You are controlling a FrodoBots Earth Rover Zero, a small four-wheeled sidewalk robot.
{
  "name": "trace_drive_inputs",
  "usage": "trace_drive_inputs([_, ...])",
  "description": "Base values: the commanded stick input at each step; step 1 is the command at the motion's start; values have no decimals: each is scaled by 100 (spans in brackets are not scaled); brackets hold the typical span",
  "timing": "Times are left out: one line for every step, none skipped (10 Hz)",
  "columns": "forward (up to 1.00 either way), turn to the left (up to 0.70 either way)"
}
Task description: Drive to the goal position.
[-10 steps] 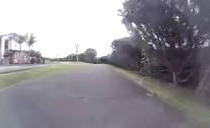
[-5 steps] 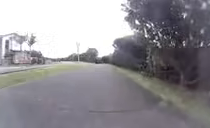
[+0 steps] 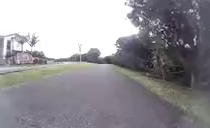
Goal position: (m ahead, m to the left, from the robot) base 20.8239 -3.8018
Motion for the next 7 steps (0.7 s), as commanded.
trace_drive_inputs([100, 4])
trace_drive_inputs([100, 3])
trace_drive_inputs([100, 0])
trace_drive_inputs([100, 0])
trace_drive_inputs([100, 34])
trace_drive_inputs([100, 11])
trace_drive_inputs([100, 3])
